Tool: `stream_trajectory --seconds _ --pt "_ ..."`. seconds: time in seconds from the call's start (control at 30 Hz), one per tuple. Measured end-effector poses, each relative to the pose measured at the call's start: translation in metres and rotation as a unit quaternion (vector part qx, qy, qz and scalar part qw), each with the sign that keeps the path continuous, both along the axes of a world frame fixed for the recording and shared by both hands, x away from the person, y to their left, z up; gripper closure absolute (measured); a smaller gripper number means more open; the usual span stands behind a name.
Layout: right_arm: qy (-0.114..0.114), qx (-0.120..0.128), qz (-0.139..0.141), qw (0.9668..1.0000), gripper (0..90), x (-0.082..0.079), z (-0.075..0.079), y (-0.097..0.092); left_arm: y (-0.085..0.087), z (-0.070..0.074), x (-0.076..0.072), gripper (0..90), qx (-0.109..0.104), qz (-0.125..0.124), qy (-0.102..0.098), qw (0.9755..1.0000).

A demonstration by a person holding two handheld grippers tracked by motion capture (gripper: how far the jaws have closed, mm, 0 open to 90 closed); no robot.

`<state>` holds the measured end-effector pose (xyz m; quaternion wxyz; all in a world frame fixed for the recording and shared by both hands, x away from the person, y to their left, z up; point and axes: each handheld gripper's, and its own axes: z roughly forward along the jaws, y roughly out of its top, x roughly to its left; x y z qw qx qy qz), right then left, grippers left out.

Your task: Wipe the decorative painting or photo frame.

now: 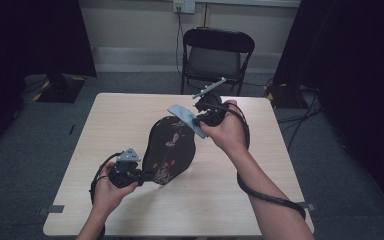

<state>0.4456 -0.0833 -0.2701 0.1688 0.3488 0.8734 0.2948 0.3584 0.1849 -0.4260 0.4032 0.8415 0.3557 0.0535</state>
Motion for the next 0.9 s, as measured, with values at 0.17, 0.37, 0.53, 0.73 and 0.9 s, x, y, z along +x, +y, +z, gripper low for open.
stream_trajectory --seconds 0.17,0.37,0.53,0.73,0.9 --pt "0.001 -0.001 -0.005 1.0000 82.2 0.001 -0.006 -0.003 0.001 -0.001 -0.001 78.6 -0.001 0.002 -0.001 1.0000" --pt "0.004 -0.004 -0.019 0.9998 82.2 0.006 -0.016 -0.008 0.002 -0.001 0.000 78.6 0.001 0.002 0.000 1.0000" --pt "0.008 -0.005 -0.027 0.9996 82.2 0.009 -0.026 -0.012 0.002 -0.001 0.000 78.6 0.004 -0.004 -0.001 1.0000" --pt "0.019 -0.008 -0.031 0.9993 82.2 0.010 -0.039 -0.016 0.003 -0.001 -0.001 78.6 0.005 -0.003 0.002 1.0000" --pt "0.030 -0.006 -0.035 0.9989 82.2 0.011 -0.049 -0.018 0.004 -0.001 -0.001 78.6 0.007 -0.002 0.002 1.0000"
